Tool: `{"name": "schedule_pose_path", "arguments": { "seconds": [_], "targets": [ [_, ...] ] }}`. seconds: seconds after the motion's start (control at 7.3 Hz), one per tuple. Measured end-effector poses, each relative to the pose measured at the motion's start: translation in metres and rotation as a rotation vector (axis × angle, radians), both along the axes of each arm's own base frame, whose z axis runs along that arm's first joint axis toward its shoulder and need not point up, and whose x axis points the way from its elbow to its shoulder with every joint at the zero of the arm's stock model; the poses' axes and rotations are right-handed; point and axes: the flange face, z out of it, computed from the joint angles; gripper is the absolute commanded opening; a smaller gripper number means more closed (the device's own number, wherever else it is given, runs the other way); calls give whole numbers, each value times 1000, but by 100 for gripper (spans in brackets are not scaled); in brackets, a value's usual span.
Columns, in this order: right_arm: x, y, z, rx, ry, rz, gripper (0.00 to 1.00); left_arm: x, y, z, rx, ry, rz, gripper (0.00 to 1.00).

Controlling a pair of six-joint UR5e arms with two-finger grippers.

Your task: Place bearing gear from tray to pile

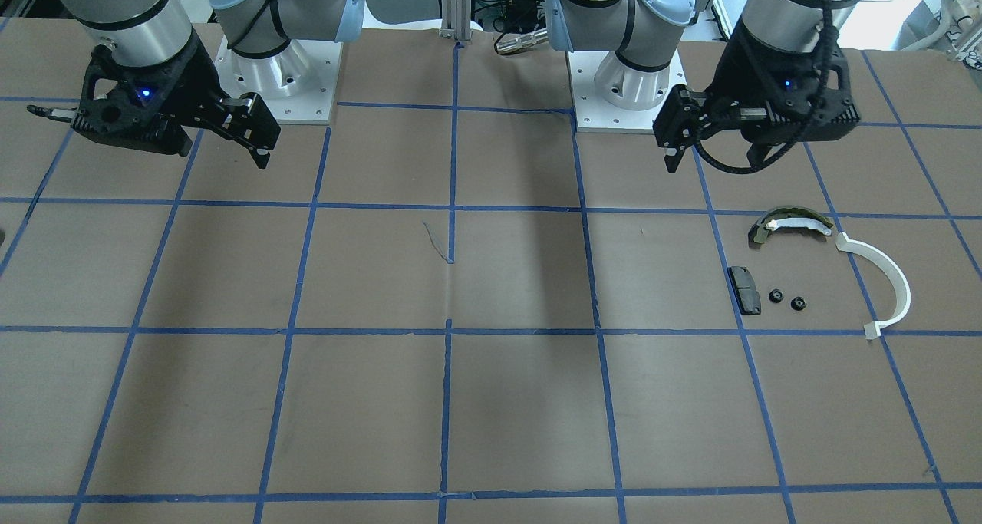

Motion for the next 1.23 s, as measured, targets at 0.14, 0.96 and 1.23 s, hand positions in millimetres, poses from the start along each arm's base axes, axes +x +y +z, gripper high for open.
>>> {"name": "schedule_pose_path", "arguments": {
  "seconds": [0.14,0.96,1.23],
  "targets": [
    [0,0,0,1,0,0,100,-11,2,-1,-23,0,-26,100],
    [5,1,3,-6,-25,5,100,-18,-2,-4,-59,32,-73,100],
    [3,1,0,3,-23,1,100,-18,-1,-2,-61,34,-74,100]
  ]
}}
